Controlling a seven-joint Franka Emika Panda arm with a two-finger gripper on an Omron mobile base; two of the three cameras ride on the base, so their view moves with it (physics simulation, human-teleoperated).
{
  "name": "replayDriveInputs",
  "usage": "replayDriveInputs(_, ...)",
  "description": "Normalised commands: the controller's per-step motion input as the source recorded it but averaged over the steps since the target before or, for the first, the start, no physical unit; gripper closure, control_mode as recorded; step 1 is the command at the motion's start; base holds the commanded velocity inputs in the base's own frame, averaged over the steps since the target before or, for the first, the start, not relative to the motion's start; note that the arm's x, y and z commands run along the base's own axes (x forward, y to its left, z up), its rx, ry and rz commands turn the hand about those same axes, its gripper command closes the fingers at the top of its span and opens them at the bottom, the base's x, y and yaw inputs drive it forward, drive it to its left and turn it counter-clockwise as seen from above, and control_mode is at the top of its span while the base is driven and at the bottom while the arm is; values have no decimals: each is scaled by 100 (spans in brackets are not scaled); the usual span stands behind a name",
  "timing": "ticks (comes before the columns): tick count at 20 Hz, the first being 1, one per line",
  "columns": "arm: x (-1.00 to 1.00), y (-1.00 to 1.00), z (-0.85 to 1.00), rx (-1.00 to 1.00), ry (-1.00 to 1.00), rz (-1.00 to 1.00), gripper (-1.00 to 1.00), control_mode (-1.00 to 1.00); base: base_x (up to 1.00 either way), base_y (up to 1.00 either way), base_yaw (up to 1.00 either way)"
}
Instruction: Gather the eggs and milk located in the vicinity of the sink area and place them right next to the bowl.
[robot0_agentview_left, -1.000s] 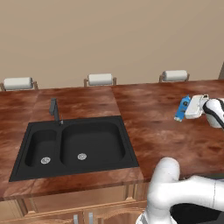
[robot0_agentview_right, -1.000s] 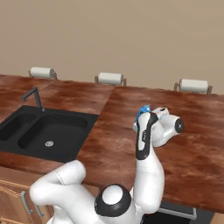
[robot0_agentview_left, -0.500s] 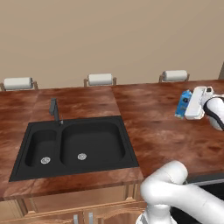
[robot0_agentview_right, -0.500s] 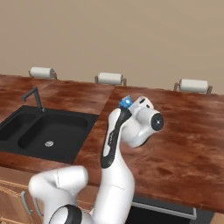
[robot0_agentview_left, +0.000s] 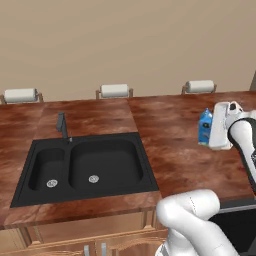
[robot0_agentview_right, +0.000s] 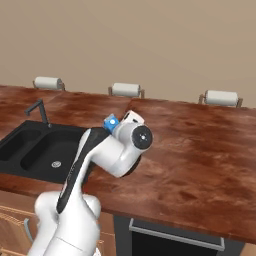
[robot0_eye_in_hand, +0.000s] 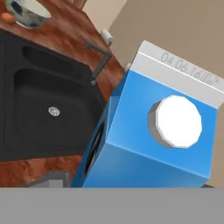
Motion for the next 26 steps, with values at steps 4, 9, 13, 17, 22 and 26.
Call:
replayDriveInputs(4,-100,50,-2,-4,15,23,100,-100,0,0,0)
replayDriveInputs(9,-94,42,0,0,20,22,100,-100,0,0,0)
replayDriveInputs(13,-52,30,-3,0,23,18,100,-100,0,0,0)
replayDriveInputs(17,-6,23,-8,-3,19,11,100,-100,0,0,0)
replayDriveInputs(22,0,9,-1,-2,6,0,100,-100,0,0,0)
replayDriveInputs(26,0,0,0,0,0,0,100,-100,0,0,0)
